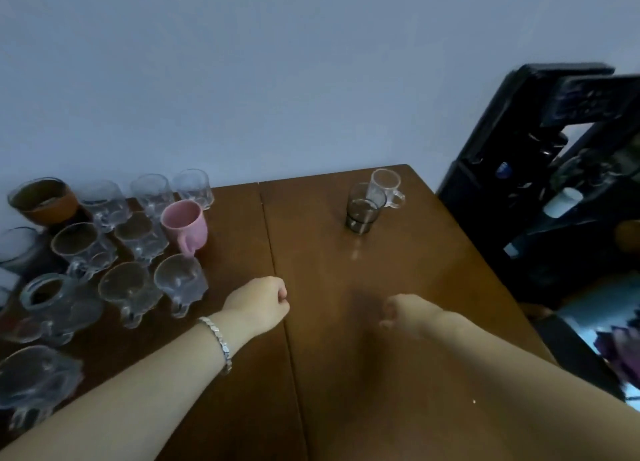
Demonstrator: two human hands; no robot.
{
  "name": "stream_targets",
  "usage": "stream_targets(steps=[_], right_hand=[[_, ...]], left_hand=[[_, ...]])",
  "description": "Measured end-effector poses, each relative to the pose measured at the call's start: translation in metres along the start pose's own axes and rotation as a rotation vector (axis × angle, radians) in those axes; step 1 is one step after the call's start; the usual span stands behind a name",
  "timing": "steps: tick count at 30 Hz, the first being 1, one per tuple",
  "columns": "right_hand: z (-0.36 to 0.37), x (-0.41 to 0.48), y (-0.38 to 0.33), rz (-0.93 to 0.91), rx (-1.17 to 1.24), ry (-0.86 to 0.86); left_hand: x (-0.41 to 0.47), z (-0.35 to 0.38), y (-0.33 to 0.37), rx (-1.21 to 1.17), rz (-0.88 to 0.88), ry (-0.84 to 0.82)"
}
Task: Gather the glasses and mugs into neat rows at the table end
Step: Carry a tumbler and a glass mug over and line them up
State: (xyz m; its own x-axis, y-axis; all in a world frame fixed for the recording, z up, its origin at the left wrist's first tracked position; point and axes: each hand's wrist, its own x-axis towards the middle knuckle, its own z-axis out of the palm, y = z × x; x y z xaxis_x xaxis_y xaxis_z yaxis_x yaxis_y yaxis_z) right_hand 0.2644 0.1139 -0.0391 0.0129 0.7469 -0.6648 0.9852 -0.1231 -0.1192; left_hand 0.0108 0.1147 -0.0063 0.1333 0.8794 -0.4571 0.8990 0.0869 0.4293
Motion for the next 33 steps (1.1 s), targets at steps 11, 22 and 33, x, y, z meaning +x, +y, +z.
stream_targets(steps=[11,22,33], right_hand=[[-0.126,0.143,0.082,-0.161,0.130,0.348],[-0.170,0.254,0.057,-0.258,0.228,0.404],[-0.152,0.192,0.135,-0.181,0.220,0.406]], left_hand=[[0.103,0.017,0.094,-0.096,-0.221,0.055],[0.153,0.009,0.106,-0.094,-0.336,0.067],[0.227,0.034,0.171,-0.176,-0.207,0.128]])
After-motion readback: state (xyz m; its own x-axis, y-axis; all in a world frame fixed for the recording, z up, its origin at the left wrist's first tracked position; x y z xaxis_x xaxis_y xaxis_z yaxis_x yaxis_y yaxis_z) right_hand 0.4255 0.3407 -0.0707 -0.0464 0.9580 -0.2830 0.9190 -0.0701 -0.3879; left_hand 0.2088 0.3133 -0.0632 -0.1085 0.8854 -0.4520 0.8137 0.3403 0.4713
